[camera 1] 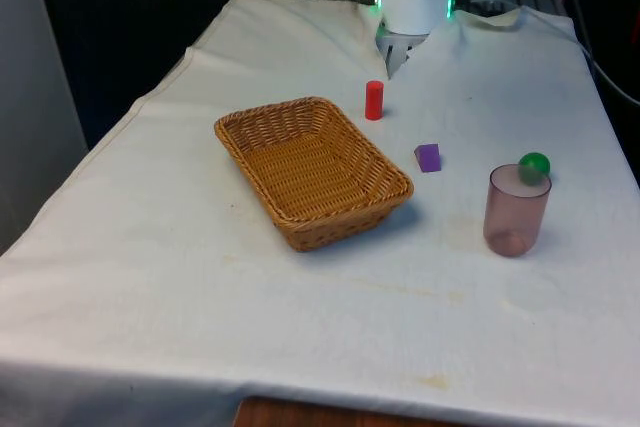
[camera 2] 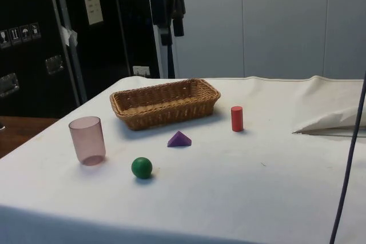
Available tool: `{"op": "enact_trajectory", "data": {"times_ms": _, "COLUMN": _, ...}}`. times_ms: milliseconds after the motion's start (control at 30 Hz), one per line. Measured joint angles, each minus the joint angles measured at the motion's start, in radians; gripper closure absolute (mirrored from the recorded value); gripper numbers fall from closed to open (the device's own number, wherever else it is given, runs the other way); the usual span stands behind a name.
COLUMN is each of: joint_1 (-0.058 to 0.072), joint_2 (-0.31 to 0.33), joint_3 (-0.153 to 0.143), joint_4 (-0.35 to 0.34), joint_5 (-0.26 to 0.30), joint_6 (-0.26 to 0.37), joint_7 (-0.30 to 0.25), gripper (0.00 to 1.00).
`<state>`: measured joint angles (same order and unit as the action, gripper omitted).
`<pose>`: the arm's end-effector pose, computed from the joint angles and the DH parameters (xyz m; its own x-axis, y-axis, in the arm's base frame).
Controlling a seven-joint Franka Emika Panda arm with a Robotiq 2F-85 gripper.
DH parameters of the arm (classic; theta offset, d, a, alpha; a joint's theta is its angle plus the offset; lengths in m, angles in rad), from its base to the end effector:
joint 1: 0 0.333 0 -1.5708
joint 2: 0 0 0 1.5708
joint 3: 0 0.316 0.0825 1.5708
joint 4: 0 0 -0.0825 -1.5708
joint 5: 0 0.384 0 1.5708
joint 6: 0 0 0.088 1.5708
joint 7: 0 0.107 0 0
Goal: Pick up the triangular block and place it into the basket.
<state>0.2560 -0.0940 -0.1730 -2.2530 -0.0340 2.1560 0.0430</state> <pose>0.5039 0.0398 0.4029 0.9982 0.0596 -0.0038 0.0596 -0.9981 0.0123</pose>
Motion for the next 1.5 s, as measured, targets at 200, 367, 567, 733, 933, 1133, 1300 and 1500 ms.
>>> {"op": "enact_trajectory", "data": {"times_ms": 200, "joint_1": 0.000, "joint_2": -0.012, "joint_3": 0.014, "joint_4": -0.030, "joint_5": -0.007, "joint_6": 0.033, "joint_7": 0.007, "gripper": 0.00}}
{"op": "enact_trajectory", "data": {"times_ms": 367, "joint_1": 0.000, "joint_2": -0.005, "joint_3": 0.027, "joint_4": -0.031, "joint_5": -0.008, "joint_6": 0.052, "joint_7": 0.013, "gripper": 0.00}}
{"op": "enact_trajectory", "data": {"times_ms": 567, "joint_1": 0.000, "joint_2": 0.006, "joint_3": 0.045, "joint_4": -0.039, "joint_5": -0.008, "joint_6": 0.082, "joint_7": 0.026, "gripper": 0.00}}
{"op": "enact_trajectory", "data": {"times_ms": 733, "joint_1": 0.000, "joint_2": 0.025, "joint_3": 0.059, "joint_4": -0.073, "joint_5": -0.008, "joint_6": 0.153, "joint_7": 0.037, "gripper": 0.00}}
{"op": "enact_trajectory", "data": {"times_ms": 933, "joint_1": 0.000, "joint_2": 0.056, "joint_3": 0.065, "joint_4": -0.093, "joint_5": -0.008, "joint_6": 0.216, "joint_7": 0.041, "gripper": 0.00}}
{"op": "enact_trajectory", "data": {"times_ms": 1133, "joint_1": 0.000, "joint_2": 0.084, "joint_3": 0.065, "joint_4": -0.096, "joint_5": -0.008, "joint_6": 0.255, "joint_7": 0.041, "gripper": 0.00}}
{"op": "enact_trajectory", "data": {"times_ms": 1300, "joint_1": 0.000, "joint_2": 0.111, "joint_3": 0.065, "joint_4": -0.110, "joint_5": -0.008, "joint_6": 0.294, "joint_7": 0.040, "gripper": 0.00}}
{"op": "enact_trajectory", "data": {"times_ms": 1500, "joint_1": 0.000, "joint_2": 0.154, "joint_3": 0.064, "joint_4": -0.122, "joint_5": -0.008, "joint_6": 0.350, "joint_7": 0.040, "gripper": 0.00}}
